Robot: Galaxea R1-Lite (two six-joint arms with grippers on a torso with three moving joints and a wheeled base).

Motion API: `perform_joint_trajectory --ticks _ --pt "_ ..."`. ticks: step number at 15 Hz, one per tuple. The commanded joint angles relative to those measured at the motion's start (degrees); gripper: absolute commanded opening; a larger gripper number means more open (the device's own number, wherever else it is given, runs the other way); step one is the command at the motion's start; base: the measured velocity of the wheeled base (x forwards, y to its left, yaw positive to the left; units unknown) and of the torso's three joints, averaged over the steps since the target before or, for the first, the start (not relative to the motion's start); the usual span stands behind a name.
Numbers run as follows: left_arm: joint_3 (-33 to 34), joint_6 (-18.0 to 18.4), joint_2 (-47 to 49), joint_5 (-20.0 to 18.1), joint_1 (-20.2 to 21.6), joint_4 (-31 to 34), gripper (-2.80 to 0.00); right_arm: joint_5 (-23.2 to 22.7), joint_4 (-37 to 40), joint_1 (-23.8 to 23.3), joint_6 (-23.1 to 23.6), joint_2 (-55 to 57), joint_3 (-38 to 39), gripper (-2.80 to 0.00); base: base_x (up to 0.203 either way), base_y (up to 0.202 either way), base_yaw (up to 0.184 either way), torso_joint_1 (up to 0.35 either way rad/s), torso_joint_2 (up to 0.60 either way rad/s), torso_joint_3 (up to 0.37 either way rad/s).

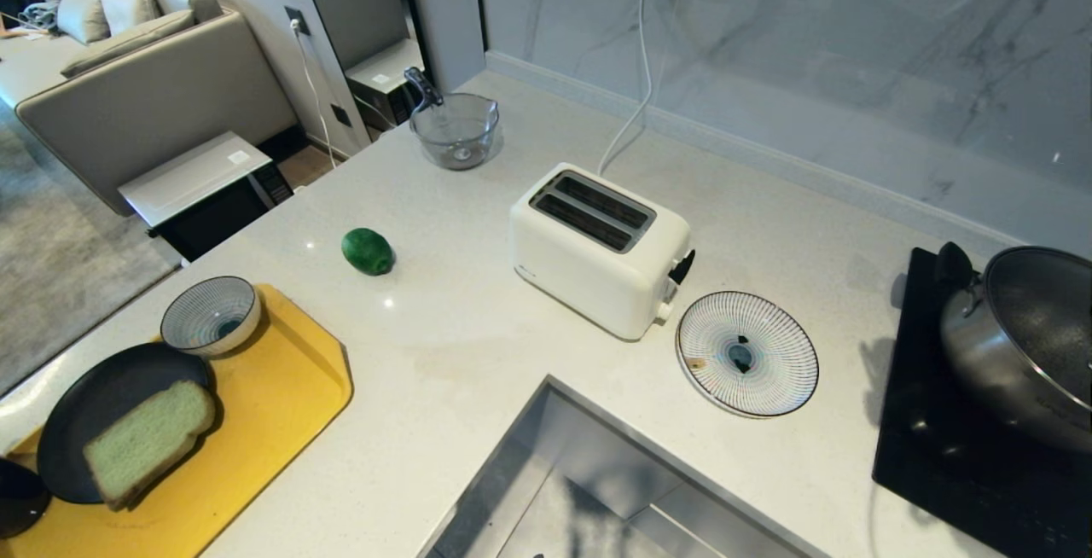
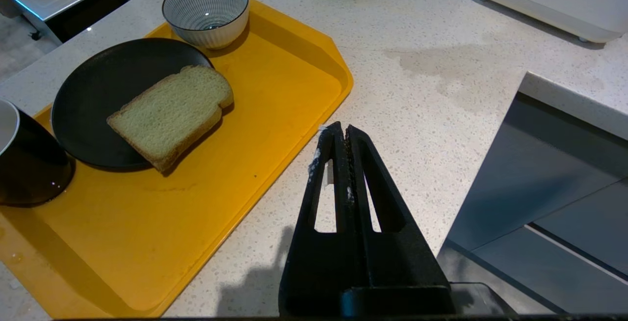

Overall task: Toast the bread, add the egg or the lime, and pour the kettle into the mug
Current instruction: Put the egg in the bowl

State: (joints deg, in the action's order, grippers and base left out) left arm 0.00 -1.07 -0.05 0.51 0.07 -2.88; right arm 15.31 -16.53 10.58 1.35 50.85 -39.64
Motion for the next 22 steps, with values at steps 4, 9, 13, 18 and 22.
perform_joint_trajectory --ticks 4,9,13,18,22 --pt "0.97 -0.07 -0.13 0.02 0.01 -0.03 -2.8 -0.68 0.01 0.05 -0.32 2.05 0.28 -2.8 0.0 0.0 0.0 0.0 0.0 0.0" --pt "0.97 -0.07 -0.13 0.02 0.01 -0.02 -2.8 -2.18 0.27 0.05 -0.61 2.66 1.0 -2.8 0.0 0.0 0.0 0.0 0.0 0.0" --pt "0.97 -0.07 -0.13 0.02 0.01 -0.07 -2.8 -2.39 0.09 0.14 -1.96 3.03 2.28 -2.8 0.0 0.0 0.0 0.0 0.0 0.0" --pt "0.97 -0.07 -0.13 0.02 0.01 -0.06 -2.8 -3.69 -0.17 0.14 -1.96 2.79 2.37 -2.8 0.0 0.0 0.0 0.0 0.0 0.0" --pt "0.97 -0.07 -0.13 0.02 0.01 -0.02 -2.8 -7.74 -0.17 0.05 -2.92 1.79 3.79 -2.8 0.0 0.0 0.0 0.0 0.0 0.0"
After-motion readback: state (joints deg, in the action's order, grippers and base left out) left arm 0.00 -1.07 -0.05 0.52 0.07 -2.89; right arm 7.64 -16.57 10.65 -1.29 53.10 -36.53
